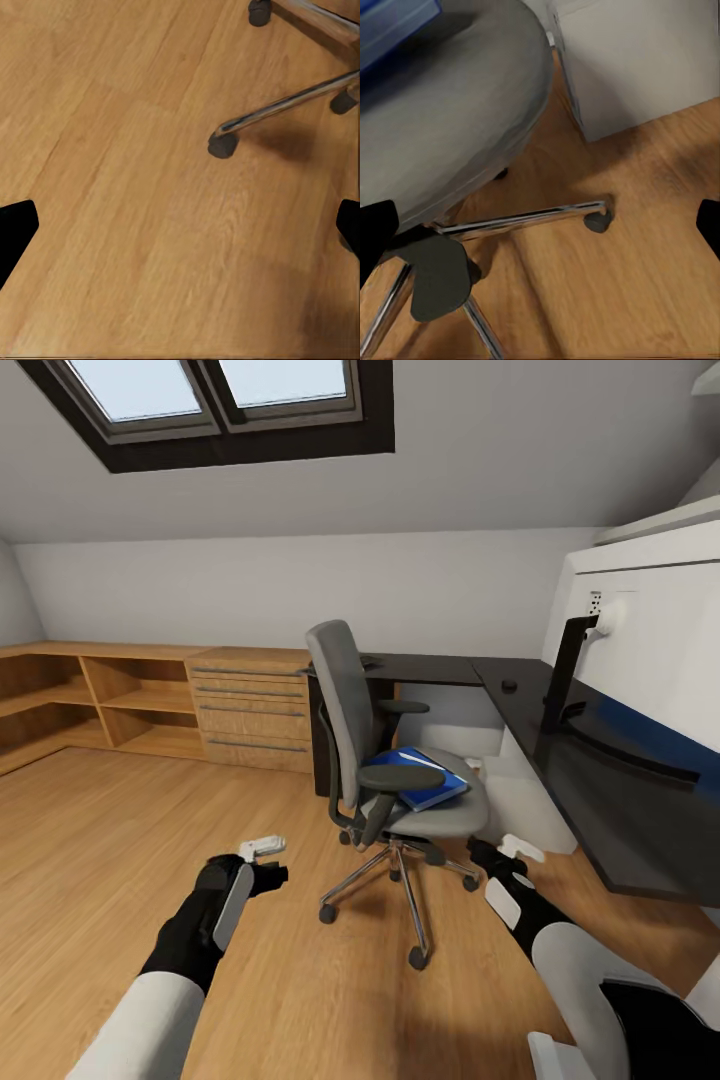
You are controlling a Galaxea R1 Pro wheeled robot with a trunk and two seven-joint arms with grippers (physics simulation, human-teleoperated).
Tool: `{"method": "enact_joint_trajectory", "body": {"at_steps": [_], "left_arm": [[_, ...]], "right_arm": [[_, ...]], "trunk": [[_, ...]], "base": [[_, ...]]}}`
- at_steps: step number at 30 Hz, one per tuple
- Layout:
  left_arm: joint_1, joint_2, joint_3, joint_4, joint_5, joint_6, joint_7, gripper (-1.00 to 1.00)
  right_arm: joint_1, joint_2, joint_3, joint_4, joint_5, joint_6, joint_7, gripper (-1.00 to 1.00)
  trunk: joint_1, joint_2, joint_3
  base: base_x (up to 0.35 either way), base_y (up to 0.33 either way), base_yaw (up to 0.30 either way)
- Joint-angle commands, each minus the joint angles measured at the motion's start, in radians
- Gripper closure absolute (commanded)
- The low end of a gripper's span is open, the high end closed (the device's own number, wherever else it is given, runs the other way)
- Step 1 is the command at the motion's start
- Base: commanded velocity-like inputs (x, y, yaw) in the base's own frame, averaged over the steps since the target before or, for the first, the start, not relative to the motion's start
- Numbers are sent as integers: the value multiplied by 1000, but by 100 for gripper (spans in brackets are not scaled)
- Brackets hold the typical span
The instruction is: In the bedroom, organize the workspace by keeping the computer under the desk, ensuring the monitor is on the desk, placing the keyboard on the desk next to the monitor, placing the mouse on the desk next to the keyboard, moving the folder from the swivel chair onto the desk next to the mouse, stacking the notebook on top of the folder with the pen on top of the notebook, and positioning the swivel chair next to the desk.
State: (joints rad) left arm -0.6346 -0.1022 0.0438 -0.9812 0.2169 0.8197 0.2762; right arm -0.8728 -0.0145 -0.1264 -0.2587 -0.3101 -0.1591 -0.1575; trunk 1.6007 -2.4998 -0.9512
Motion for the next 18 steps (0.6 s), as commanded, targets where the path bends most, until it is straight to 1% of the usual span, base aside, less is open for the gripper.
{"method": "enact_joint_trajectory", "body": {"at_steps": [1, 2, 3, 4, 6, 7, 9, 10, 11, 13, 14, 15, 17, 18], "left_arm": [[-8, -1, 3, 9, 13, 3, 5, -100], [-19, 0, 4, 28, 18, 2, -1, -100], [-30, 1, 6, 53, 27, 0, -22, -100], [-32, 6, 6, 59, 29, 0, -40, -100], [-34, 13, 6, 62, 31, 0, -68, -100], [-33, 22, 6, 63, 31, 0, -104, -100], [-31, 32, 7, 64, 31, 0, -144, -100], [-16, 55, 7, 49, 30, 0, -224, -100], [-3, 60, 7, 18, 30, 0, -235, -100], [21, 64, 7, -31, 30, 0, -242, -100], [37, 65, 7, -62, 30, 1, -245, -100], [73, 67, 6, -136, 29, 1, -248, -100], [163, 68, 5, -309, 28, 4, -251, -100], [245, 68, 4, -452, 28, 4, -252, -100]], "right_arm": [[-1, 0, 2, 1, -24, -5, 0, -100], [-2, 1, 2, 1, -53, -6, 0, -100], [-3, 3, 3, 0, -106, -11, 0, -100], [-3, 4, 3, -1, -125, -14, 0, -100], [-3, 5, 3, -2, -139, -16, 0, -100], [-3, 6, 2, -2, -150, -17, 0, -100], [-3, 6, 1, -3, -161, -18, 0, -100], [-3, 5, -8, -5, -205, -34, 3, -100], [-3, 5, -10, -5, -224, -41, 4, -100], [-3, 5, -11, -5, -241, -46, 5, -100], [-3, 5, -11, -5, -248, -47, 5, -100], [-3, 5, -12, -5, -259, -50, 5, -100], [-3, 4, -13, -6, -271, -52, 6, -100], [-3, 4, -13, -7, -275, -53, 6, -100]], "trunk": [[0, 0, -1], [0, 0, -1], [0, 0, -1], [0, 0, -1], [0, 0, -1], [0, 0, -1], [0, 0, -1], [0, 0, -1], [0, 0, -1], [0, 0, -1], [0, 0, -1], [0, 0, -1], [0, 0, -1], [0, 0, -1]], "base": [[0, 0, 0], [0, 0, 0], [0, 0, 0], [0, 0, 0], [0, 0, 0], [0, 0, 0], [0, 0, 0], [0, 0, 0], [0, 0, 0], [0, 0, 0], [0, 0, 0], [0, 0, 0], [0, 0, 0], [0, 0, 0]]}}
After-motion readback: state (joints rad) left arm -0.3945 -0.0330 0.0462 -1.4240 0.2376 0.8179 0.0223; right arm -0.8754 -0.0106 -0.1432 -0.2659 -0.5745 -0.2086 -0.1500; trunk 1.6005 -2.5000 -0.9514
